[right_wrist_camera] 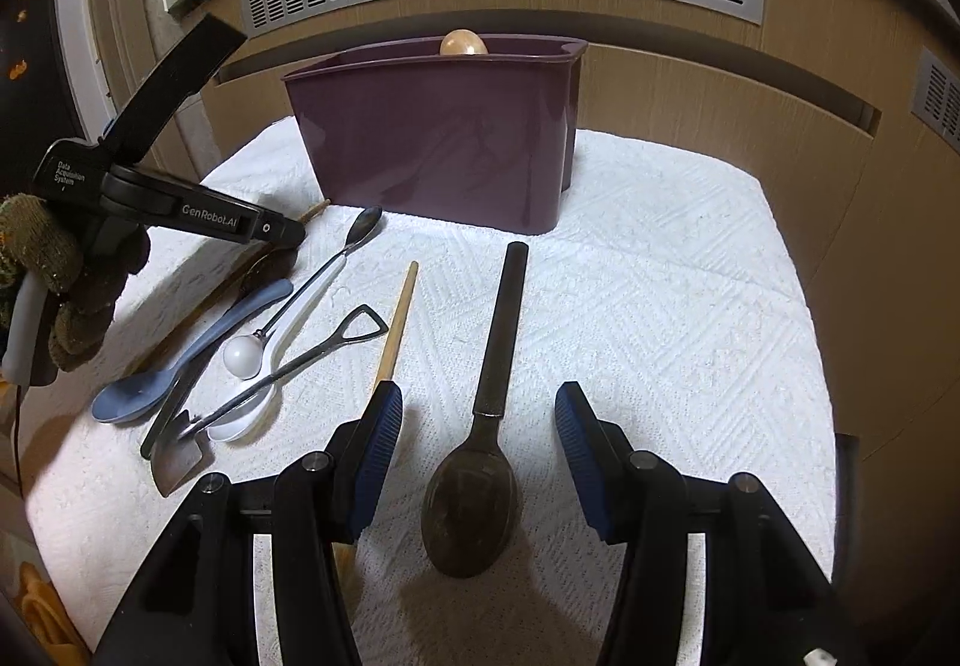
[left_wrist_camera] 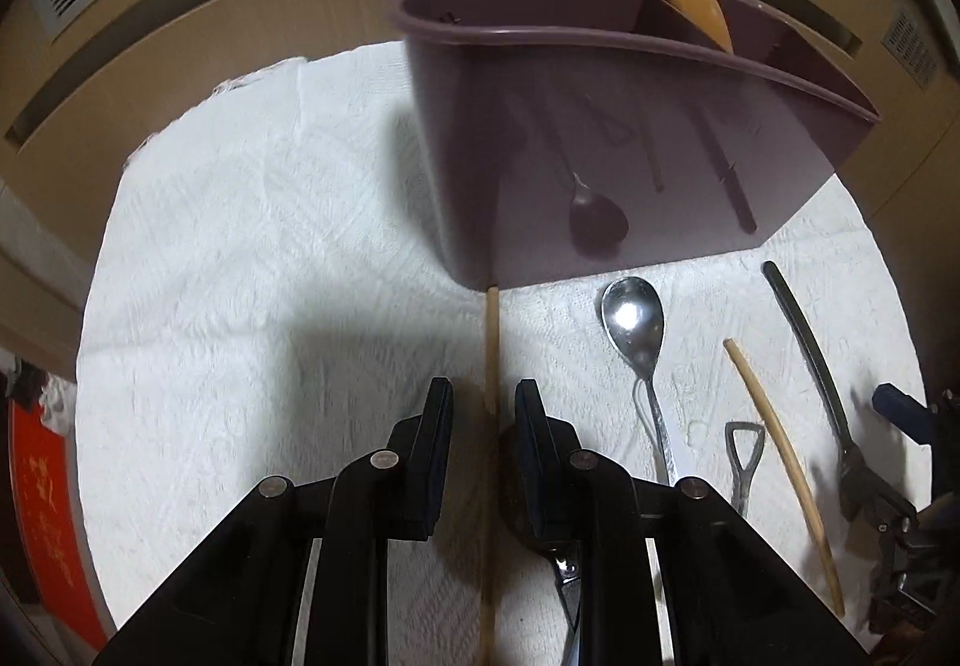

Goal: Organize utensils
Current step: 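Close the left tool on a wooden chopstick, then lift the chopstick with the left tool while the right tool reaches the black-handled spoon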

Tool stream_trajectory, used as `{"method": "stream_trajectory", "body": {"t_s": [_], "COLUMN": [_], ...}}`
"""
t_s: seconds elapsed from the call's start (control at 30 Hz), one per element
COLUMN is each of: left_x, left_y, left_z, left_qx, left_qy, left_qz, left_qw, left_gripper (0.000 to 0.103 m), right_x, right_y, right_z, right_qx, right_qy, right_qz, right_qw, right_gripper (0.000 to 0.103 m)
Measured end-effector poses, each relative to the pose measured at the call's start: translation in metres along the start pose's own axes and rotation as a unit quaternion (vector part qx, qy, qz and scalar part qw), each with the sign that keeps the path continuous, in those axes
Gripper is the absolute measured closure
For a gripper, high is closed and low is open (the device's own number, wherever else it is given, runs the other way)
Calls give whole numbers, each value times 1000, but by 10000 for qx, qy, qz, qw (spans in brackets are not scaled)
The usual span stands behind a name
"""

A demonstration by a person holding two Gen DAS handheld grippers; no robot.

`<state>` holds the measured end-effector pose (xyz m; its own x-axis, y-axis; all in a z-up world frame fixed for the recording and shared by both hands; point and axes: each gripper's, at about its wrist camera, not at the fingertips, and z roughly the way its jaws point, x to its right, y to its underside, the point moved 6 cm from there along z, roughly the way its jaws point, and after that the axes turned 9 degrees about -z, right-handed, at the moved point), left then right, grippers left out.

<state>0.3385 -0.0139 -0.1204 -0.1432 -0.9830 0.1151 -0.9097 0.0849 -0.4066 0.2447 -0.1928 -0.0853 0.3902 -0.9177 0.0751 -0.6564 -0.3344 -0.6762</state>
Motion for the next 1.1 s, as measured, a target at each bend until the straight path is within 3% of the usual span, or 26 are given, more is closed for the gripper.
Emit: {"method": "stream_trajectory", "body": {"t_s": [0.23, 0.37, 0.53, 0.6, 0.73, 0.8, 0.9, 0.97, 1.1], "left_x": [-6, -1, 3, 5, 2, -1, -1, 0, -3], "left_y": [2, 1, -1, 1, 6, 8, 22, 34, 56], "left_z": [3, 5, 7, 7, 3, 0, -12, -34, -95], "left_qx": [-64, -268, -212, -29, 174, 257, 563, 1012, 1923], "left_qy": [120, 572, 400, 95, 8, 69, 109, 223, 428], "left_qz": [-89, -209, -223, -78, -172, -294, -330, -383, -647], "left_qw": [9999, 9978, 9987, 9999, 9997, 9992, 9978, 9939, 9783], "left_gripper": [73, 42, 40, 52, 72, 98, 98, 98, 98], "right_x": [0, 0, 0, 0, 0, 0, 0, 0, -2], "right_y": [0, 0, 0, 1, 1, 0, 0, 0, -2], "right_z": [0, 0, 0, 0, -1, -1, -1, -1, -5], "right_qx": [-1, 4, 17, 12, 3, 0, -17, -17, -10], "right_qy": [-9, 3, 16, 10, 7, 13, 45, 78, 214], "right_qz": [2, 4, 2, 3, 9, 13, 17, 5, -89], "right_qw": [10000, 10000, 10000, 10000, 10000, 10000, 10000, 10000, 9997], "right_gripper": [52, 52, 52, 52, 52, 52, 52, 52, 52]}}
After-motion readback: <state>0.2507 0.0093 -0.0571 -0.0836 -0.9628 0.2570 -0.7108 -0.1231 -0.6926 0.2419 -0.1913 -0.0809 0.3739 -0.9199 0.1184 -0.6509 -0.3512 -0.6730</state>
